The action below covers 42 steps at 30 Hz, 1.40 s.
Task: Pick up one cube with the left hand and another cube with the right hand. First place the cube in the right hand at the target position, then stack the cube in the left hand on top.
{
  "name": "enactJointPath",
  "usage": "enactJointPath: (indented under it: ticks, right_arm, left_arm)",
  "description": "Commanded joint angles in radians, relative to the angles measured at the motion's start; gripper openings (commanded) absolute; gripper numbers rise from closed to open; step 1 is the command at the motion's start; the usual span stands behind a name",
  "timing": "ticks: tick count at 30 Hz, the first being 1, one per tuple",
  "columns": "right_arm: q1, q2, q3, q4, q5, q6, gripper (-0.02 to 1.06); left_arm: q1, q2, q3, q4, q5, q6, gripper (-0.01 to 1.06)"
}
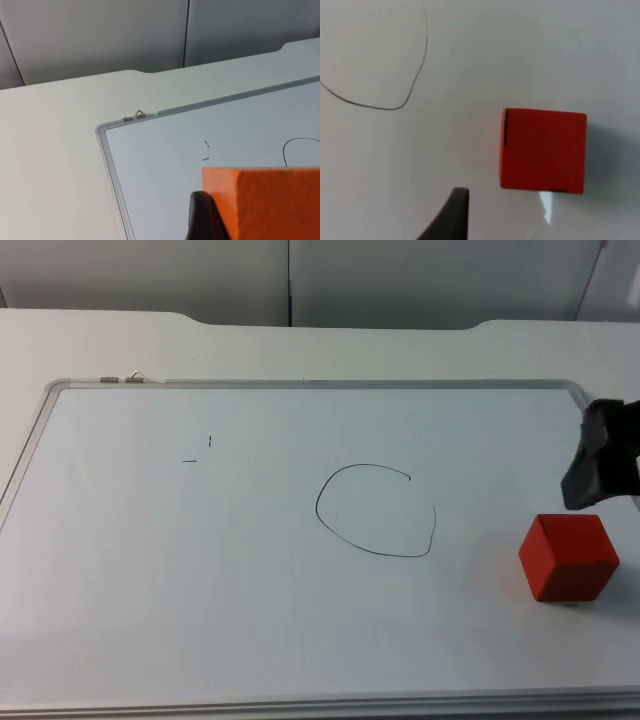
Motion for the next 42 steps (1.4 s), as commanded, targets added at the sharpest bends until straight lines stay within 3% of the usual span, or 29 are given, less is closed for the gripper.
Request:
enactJointPath:
  ticks: [1,18,26,30,31,34,35,37,42]
  right_arm:
    - [0.009,0.033,-0.009,-0.030,-0.040,0.044,0.98]
    - [0.009,0.312,-0.009,-0.050,-0.265,0.089,0.96]
    - [0.009,0.343,-0.033,-0.113,-0.267,0.158,0.85]
    - [0.009,0.343,-0.043,-0.132,-0.255,0.183,0.54]
    - [0.009,0.343,-0.043,-0.132,-0.255,0.183,0.54]
    - [0.009,0.341,-0.043,-0.152,-0.255,0.190,0.26]
    - [0.009,0.341,-0.043,-0.152,-0.255,0.190,0.26]
    - [0.009,0.320,-0.043,-0.154,-0.255,0.176,0.01]
    - [0.009,0.211,-0.064,-0.152,-0.205,0.126,0.00]
  left_arm:
    - [-0.009,-0.008,0.002,-0.009,-0.023,-0.007,0.01]
    - [-0.009,-0.008,0.002,-0.009,-0.023,-0.007,0.01]
    - [-0.009,-0.008,0.002,-0.009,-0.023,-0.007,0.01]
    - [-0.009,-0.008,0.002,-0.009,-0.023,-0.007,0.01]
    - [-0.009,-0.008,0.002,-0.009,-0.023,-0.007,0.01]
    - [-0.009,-0.008,0.002,-0.009,-0.023,-0.007,0.01]
    - [-0.009,-0.008,0.002,-0.009,-0.023,-0.007,0.01]
    - [-0.009,-0.008,0.002,-0.009,-0.023,-0.007,0.01]
    - [-0.009,-0.008,0.002,-0.005,-0.021,-0.007,0.01]
